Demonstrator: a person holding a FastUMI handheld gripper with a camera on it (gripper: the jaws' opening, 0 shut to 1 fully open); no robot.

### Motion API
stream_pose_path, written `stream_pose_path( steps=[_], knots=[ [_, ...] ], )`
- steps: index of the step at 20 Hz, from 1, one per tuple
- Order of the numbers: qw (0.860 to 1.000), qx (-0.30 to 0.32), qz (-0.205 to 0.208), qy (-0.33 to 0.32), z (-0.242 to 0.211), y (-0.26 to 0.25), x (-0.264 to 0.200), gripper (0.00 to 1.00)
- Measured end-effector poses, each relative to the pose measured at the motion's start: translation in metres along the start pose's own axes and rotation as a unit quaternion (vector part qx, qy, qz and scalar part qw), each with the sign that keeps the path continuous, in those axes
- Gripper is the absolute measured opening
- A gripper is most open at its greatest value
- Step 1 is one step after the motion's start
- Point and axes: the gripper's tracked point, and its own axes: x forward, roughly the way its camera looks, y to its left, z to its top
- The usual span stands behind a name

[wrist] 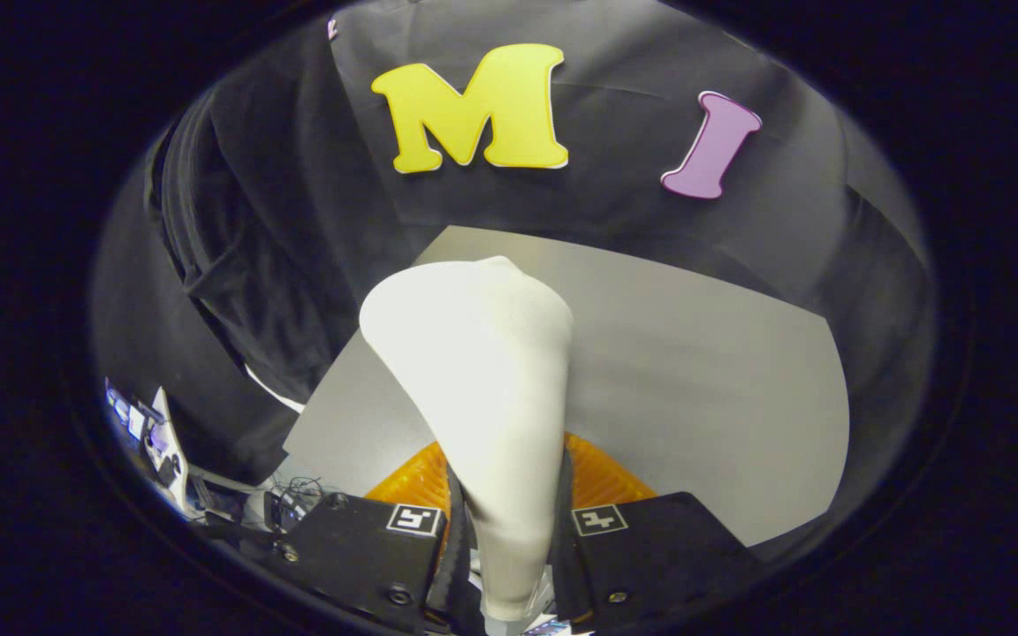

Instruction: Iron the clothes twice with a garment steamer, once on the left side and once on the right side.

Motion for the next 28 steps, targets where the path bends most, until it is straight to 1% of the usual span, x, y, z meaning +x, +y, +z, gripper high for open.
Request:
stream_pose_path(
  steps=[8, 17, 21, 28],
  knots=[
    [0.997, 0.050, 0.017, -0.058, -0.004, 0.028, -0.026, 0.39],
    [0.991, 0.045, -0.005, -0.126, 0.017, 0.071, -0.087, 0.38],
    [0.987, 0.038, -0.019, -0.157, 0.041, 0.099, -0.107, 0.39],
    [0.975, 0.006, -0.038, -0.221, 0.095, 0.171, -0.143, 0.38]
  ],
)
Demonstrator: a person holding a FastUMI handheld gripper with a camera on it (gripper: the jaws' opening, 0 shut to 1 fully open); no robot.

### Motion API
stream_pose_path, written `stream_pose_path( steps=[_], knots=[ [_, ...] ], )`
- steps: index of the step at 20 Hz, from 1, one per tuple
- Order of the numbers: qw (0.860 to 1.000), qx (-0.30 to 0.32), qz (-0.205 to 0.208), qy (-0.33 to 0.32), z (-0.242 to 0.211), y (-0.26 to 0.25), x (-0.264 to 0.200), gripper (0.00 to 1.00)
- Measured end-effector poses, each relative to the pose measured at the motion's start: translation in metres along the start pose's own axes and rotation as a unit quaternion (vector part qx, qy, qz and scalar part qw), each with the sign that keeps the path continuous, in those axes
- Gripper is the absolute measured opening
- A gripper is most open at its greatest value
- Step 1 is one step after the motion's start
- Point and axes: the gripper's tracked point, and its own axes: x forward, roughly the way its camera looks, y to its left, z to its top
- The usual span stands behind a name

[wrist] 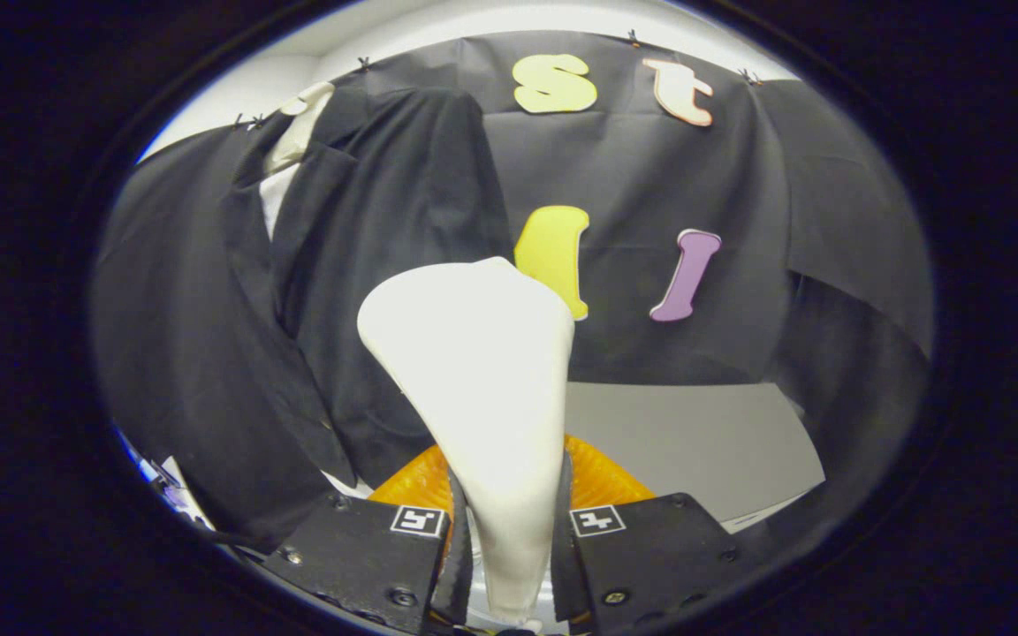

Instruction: Iron the clothes twice with a garment steamer, once on the left side and once on the right side.

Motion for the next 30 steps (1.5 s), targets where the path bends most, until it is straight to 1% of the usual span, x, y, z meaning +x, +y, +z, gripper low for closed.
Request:
stream_pose_path(
  steps=[1, 3, 9, 15, 19, 21, 24, 28, 30],
  knots=[
    [1.000, -0.007, -0.004, -0.008, 0.008, 0.010, -0.009, 0.38],
    [1.000, -0.016, -0.015, -0.020, 0.024, 0.027, -0.010, 0.38],
    [0.998, -0.009, -0.050, -0.046, 0.071, 0.060, 0.001, 0.38],
    [0.996, -0.005, -0.069, -0.050, 0.099, 0.081, 0.025, 0.38],
    [0.995, -0.002, -0.093, -0.042, 0.098, 0.083, 0.046, 0.38],
    [0.993, -0.006, -0.113, -0.046, 0.099, 0.080, 0.050, 0.38],
    [0.990, -0.006, -0.131, -0.047, 0.096, 0.079, 0.051, 0.38],
    [0.990, -0.011, -0.135, -0.048, 0.091, 0.077, 0.057, 0.38],
    [0.991, -0.023, -0.128, -0.036, 0.078, 0.081, 0.061, 0.38]
  ],
)
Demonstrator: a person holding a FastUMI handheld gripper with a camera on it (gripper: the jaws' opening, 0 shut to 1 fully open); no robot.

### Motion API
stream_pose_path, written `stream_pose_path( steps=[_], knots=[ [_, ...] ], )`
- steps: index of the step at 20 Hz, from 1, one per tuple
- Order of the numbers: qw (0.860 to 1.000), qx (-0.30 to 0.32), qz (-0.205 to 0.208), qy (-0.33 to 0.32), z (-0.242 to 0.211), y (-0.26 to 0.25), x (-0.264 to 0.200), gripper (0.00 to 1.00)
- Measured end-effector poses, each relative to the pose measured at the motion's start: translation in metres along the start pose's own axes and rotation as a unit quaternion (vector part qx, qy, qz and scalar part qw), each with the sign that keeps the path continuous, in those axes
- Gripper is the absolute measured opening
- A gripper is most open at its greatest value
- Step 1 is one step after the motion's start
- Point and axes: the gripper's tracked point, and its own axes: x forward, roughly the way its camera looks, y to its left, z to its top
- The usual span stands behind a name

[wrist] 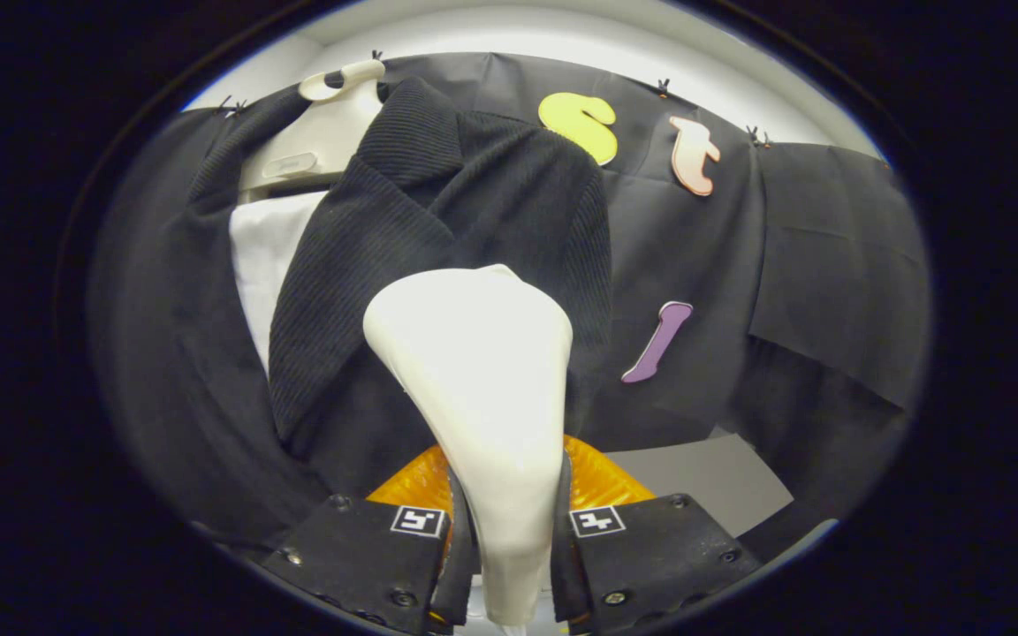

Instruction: Iron the clothes twice with a garment steamer, once on the left side and once on the right side.

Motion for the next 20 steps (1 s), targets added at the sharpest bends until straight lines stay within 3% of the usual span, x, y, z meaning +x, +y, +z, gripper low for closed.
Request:
stream_pose_path(
  steps=[20],
  knots=[
    [0.996, -0.039, 0.043, 0.074, -0.128, 0.037, 0.007, 0.38]
  ],
)
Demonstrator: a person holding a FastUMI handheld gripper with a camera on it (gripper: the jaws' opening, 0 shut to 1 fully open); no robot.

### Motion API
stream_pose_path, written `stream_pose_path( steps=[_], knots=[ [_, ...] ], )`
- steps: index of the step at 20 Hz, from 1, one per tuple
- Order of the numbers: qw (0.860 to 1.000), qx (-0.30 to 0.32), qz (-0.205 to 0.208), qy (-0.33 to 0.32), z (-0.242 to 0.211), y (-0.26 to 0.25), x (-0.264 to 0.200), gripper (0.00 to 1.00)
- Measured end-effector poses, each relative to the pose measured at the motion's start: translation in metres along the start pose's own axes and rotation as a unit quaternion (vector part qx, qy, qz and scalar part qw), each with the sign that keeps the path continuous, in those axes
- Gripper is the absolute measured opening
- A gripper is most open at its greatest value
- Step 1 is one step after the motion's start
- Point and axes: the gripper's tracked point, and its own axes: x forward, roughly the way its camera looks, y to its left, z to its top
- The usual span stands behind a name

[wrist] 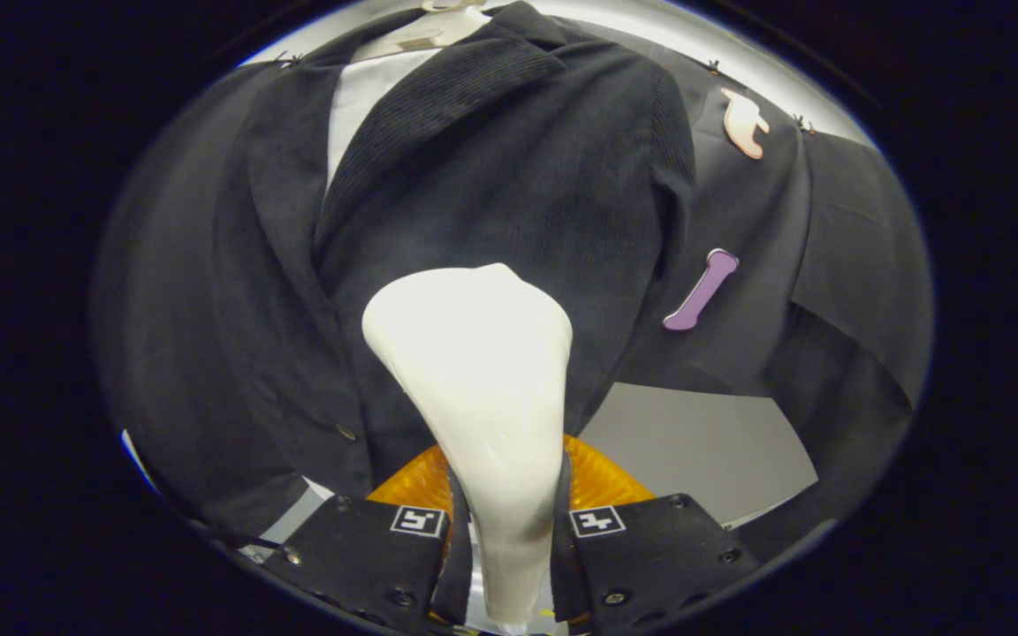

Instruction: Iron the clothes twice with a garment steamer, once on the left side and once on the right side.

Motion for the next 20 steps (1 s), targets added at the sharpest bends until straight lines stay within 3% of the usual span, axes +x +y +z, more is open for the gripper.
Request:
stream_pose_path(
  steps=[10, 20],
  knots=[
    [0.999, -0.016, 0.023, 0.018, -0.052, 0.018, 0.023, 0.38],
    [0.996, -0.015, 0.030, 0.078, -0.120, 0.030, 0.040, 0.38]
  ],
)
